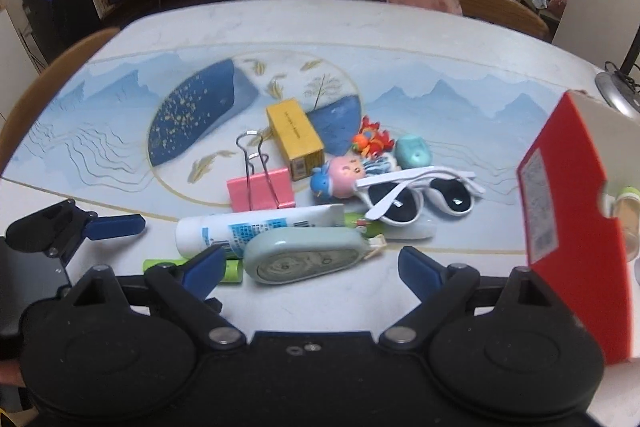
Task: Organize rigid objects
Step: 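Move both tools back to the item cluster on the table, then grasp the green highlighter with the left gripper while the right grasps the tape dispenser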
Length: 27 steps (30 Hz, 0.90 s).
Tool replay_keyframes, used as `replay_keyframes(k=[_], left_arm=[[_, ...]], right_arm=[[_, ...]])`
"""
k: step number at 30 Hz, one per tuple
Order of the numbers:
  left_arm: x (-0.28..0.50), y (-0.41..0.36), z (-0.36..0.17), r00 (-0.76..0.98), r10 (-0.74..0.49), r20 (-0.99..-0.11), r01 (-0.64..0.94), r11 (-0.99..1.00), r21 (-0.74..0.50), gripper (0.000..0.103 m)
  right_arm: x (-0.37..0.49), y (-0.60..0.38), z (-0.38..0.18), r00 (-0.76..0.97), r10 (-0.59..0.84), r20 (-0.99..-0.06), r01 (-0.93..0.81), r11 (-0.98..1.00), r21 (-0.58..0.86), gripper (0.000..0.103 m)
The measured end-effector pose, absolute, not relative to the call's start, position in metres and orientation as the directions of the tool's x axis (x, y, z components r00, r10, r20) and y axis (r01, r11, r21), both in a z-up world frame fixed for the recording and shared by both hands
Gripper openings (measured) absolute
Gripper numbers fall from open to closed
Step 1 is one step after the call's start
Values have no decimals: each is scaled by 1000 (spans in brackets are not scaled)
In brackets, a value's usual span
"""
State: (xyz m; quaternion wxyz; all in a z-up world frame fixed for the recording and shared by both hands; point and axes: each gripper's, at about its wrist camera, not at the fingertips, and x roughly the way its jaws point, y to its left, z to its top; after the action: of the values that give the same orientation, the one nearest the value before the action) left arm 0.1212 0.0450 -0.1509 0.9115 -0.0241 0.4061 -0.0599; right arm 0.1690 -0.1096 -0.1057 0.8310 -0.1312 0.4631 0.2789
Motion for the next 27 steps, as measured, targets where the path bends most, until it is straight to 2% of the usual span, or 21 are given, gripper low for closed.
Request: replay_keyframes(k=[6,10,14,16,20,23,24,27], left_arm=[[123,43,-153,668,-143,-730,119,989,-85,102],[123,39,-153,670,-144,-728,144,988,-63,98],[122,35,-152,673,-144,-726,161,986,-46,90],[122,33,-152,673,-142,-726,164,986,-41,87],[119,31,-150,675,-130,-726,172,985,-16,75],[116,29,-149,670,-142,-728,185,983,-21,73],[114,29,-149,670,-145,-728,190,982,-21,69],[111,25,-148,666,-157,-729,205,979,-24,61]], right_arm=[[182,-97,-113,402,334,-853,-563,825,58,92],[185,-91,-119,397,318,-861,-564,825,45,90],[186,-91,-123,390,296,-872,-560,828,31,84],[186,-94,-123,387,295,-874,-551,834,37,83],[186,-100,-123,379,296,-877,-539,841,51,81],[185,-107,-123,371,300,-879,-530,846,65,80],[185,-109,-123,369,300,-880,-525,848,69,80],[184,-118,-124,354,306,-884,-509,856,92,71]])
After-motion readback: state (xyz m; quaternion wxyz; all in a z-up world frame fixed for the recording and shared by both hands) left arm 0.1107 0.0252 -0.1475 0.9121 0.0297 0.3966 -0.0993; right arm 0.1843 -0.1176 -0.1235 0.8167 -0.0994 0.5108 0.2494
